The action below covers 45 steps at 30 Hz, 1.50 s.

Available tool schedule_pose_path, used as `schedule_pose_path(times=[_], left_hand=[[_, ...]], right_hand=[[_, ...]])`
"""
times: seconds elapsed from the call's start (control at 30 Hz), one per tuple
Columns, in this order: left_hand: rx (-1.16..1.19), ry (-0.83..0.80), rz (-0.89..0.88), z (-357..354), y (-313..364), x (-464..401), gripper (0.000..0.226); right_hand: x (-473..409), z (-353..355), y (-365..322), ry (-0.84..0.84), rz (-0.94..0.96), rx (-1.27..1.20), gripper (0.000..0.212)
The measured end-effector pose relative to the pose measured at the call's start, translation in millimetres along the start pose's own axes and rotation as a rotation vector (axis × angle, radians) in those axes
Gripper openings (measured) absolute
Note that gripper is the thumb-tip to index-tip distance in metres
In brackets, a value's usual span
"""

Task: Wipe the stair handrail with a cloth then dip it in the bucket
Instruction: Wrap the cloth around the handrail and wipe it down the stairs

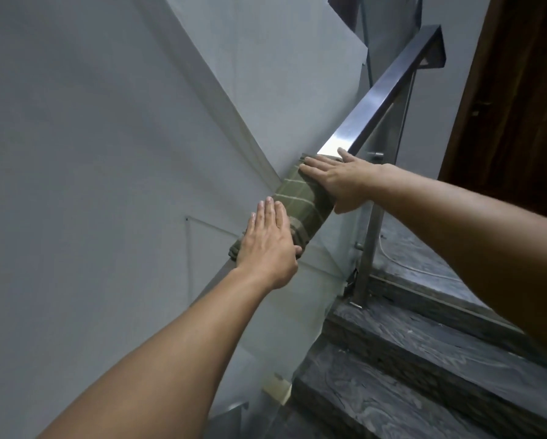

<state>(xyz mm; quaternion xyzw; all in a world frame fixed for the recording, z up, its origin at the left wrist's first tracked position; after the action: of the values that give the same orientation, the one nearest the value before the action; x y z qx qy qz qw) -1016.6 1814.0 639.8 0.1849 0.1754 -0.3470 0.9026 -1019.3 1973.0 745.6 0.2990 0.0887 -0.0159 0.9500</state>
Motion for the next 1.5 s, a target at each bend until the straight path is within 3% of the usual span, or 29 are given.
schedule_pose_path(times=[0.17, 0.4, 0.67, 1.17, 1.5], left_hand=[[-0.022, -0.001, 0.034, -2, -1, 2, 0.086], [-0.024, 0.007, 0.072, -3, -2, 7, 0.086], [-0.013, 0.032, 0.099, -4, -6, 16, 0.088], [-0.056, 0.026, 0.168, -8, -29, 76, 0.088], [-0.095, -0.047, 0.308, -8, -42, 126, 0.090]], right_hand=[[-5, -5, -9, 0.122, 0.078, 0.033, 0.090], [2, 15, -6, -0.094, -0.008, -0.483, 0.083], [-10, -13, -6, 0.056, 0.127, -0.153, 0.095], [22, -13, -63, 0.181, 0.240, -0.138, 0.091], [47, -14, -116, 0.220, 0.266, -0.152, 0.092]])
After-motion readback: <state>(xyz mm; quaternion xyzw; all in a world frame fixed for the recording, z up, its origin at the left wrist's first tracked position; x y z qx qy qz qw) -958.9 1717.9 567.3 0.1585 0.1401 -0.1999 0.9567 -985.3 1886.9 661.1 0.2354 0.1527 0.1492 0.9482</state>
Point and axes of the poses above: each hand's wrist, its own x-axis away from the middle knuckle, its own z-axis out of the back of the hand, y = z × x, the point moved 3 cm from there along -x, towards the middle knuckle, and after that the axes turned 1 degree about y, right-handed, at the moved point
